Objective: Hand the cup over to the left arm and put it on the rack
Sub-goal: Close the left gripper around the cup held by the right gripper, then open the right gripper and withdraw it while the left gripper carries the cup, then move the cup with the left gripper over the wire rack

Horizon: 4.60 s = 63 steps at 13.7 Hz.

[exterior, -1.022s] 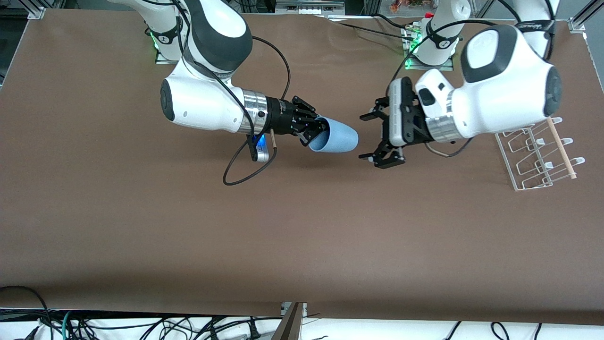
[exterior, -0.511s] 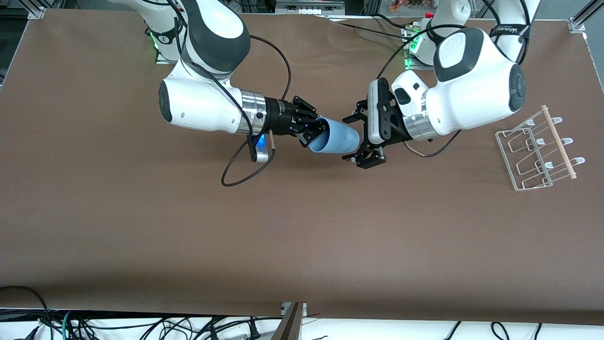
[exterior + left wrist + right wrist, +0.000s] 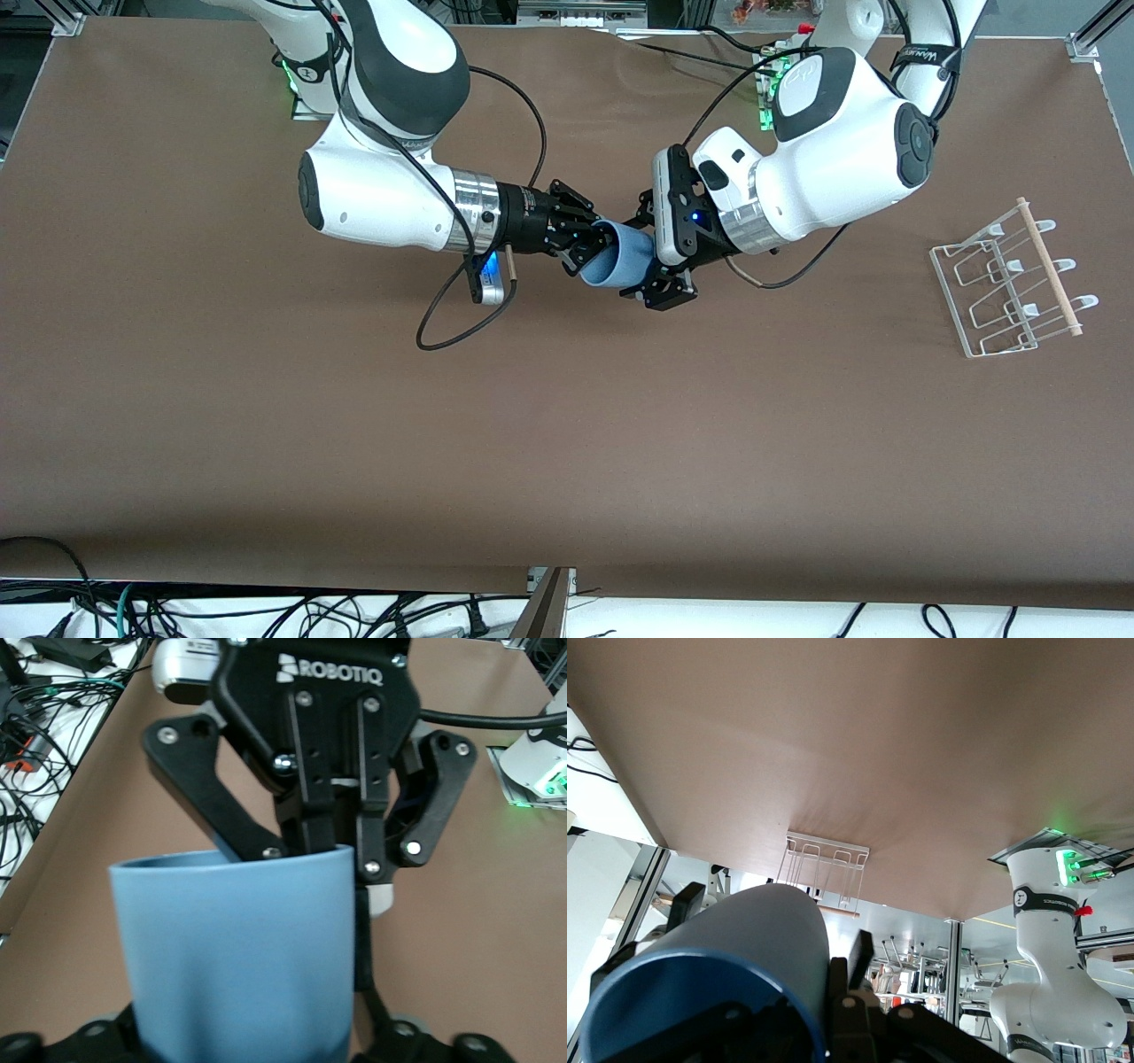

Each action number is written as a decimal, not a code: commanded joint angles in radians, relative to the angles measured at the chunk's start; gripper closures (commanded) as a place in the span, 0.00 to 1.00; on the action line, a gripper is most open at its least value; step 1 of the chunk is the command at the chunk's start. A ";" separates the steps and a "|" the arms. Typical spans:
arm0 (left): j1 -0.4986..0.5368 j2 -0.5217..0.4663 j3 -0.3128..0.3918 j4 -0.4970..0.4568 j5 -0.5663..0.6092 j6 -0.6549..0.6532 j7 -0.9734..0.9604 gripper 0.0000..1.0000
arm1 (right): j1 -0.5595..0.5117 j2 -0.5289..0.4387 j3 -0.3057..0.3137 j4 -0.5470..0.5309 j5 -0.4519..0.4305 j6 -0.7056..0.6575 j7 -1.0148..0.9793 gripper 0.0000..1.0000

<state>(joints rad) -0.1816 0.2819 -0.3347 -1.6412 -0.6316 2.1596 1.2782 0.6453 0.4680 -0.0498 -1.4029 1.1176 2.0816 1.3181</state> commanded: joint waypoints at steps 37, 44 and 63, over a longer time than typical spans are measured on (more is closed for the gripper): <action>0.180 -0.016 0.342 -0.213 1.700 -0.463 -0.151 1.00 | -0.421 -0.462 -0.094 -0.246 -0.992 -0.549 -1.272 0.00; 0.234 -0.043 0.342 -0.468 2.047 -0.377 -0.290 1.00 | -0.421 -0.440 -0.090 -0.177 -1.078 -0.534 -1.298 0.00; 0.240 -0.023 0.261 -0.637 2.109 -0.488 -0.543 1.00 | -0.529 -0.414 0.039 -0.146 -1.130 -0.528 -1.335 0.00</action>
<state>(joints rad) 0.0487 0.2843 -0.0719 -2.2590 1.4484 1.6713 0.7448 0.1388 0.0517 -0.0325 -1.5652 -0.0060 1.5571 -0.0090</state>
